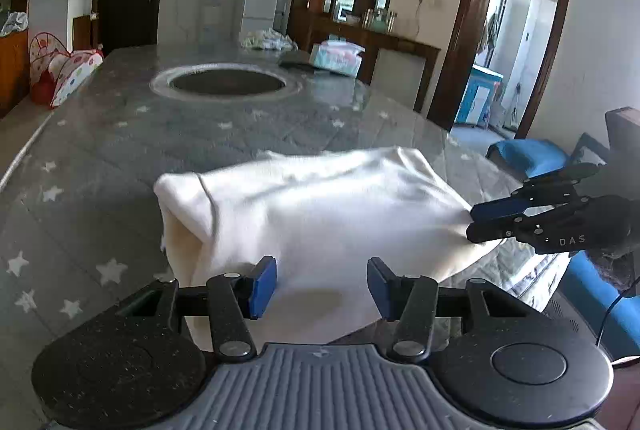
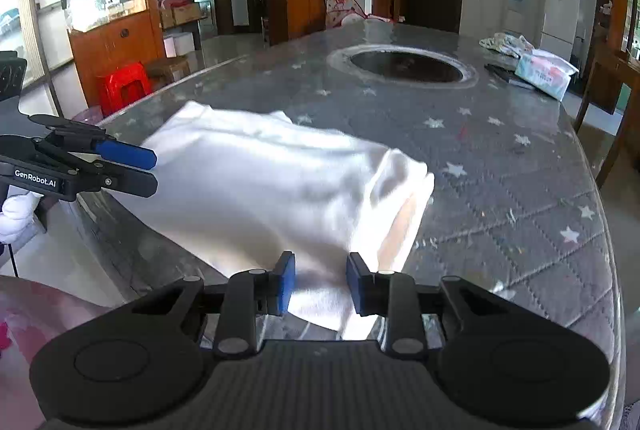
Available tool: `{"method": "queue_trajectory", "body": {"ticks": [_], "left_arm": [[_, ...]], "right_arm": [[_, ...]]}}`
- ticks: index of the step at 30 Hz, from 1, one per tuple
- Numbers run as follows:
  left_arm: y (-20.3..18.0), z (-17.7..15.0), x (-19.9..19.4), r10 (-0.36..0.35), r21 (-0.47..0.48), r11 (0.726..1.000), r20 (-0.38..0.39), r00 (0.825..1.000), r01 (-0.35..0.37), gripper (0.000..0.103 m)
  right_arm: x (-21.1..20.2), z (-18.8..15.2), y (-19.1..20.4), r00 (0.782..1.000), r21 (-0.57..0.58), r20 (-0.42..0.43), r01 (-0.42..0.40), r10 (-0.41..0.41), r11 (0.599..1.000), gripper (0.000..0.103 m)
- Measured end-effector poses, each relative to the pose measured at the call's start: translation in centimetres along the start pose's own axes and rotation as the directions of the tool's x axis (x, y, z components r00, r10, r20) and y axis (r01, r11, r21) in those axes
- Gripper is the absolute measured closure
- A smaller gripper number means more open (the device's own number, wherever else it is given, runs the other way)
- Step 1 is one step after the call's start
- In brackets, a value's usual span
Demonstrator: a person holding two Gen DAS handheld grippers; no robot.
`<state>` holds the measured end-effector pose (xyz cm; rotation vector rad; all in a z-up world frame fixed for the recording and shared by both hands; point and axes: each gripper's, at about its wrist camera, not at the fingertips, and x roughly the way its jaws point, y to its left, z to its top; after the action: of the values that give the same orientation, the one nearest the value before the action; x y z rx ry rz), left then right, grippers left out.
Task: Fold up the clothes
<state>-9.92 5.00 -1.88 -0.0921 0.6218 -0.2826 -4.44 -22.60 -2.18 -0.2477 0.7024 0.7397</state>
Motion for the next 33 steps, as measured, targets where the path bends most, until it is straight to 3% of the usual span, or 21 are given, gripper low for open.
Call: {"method": "queue_trajectory", "body": {"ticks": [8,13,17,25,28,33], "left_arm": [[2.2,0.4,1.0,0.039,-0.074,0.996,-0.010,0.999,-0.039,0.048],[1.9,1.3,0.0,0.040,-0.059,0.998,0.044,0.998,-0.037,0.046],[3.0,0.8,1.4,0.069,-0.081,0.994,-0.005,0.998,-0.069,0.046],[2.9,1.5,1.0,0.087,-0.062,0.994,0.015,0.996,-0.086,0.036],[3.6,0.9,2.1,0.110,-0.077,0.991,-0.039,0.993,-0.113,0.035],[3.3,2.1,1.1,0.112,-0.079,0.991,0.021,0.993,-0.110,0.034]], "right_arm": [[0.5,0.3,0.2,1.000,-0.011,-0.003,-0.004,0.004,1.000,0.070],[0.6,0.2,0.0,1.000,-0.007,-0.010,-0.004,0.003,1.000,0.070],[0.7,0.2,0.1,1.000,-0.010,-0.010,-0.004,0.004,1.000,0.069],[0.7,0.8,0.0,1.000,-0.018,-0.007,-0.005,0.005,1.000,0.064],[0.7,1.2,0.1,1.000,-0.023,0.002,-0.006,0.006,1.000,0.063],[0.8,2.0,0.1,1.000,-0.031,0.017,-0.008,0.009,1.000,0.062]]}}
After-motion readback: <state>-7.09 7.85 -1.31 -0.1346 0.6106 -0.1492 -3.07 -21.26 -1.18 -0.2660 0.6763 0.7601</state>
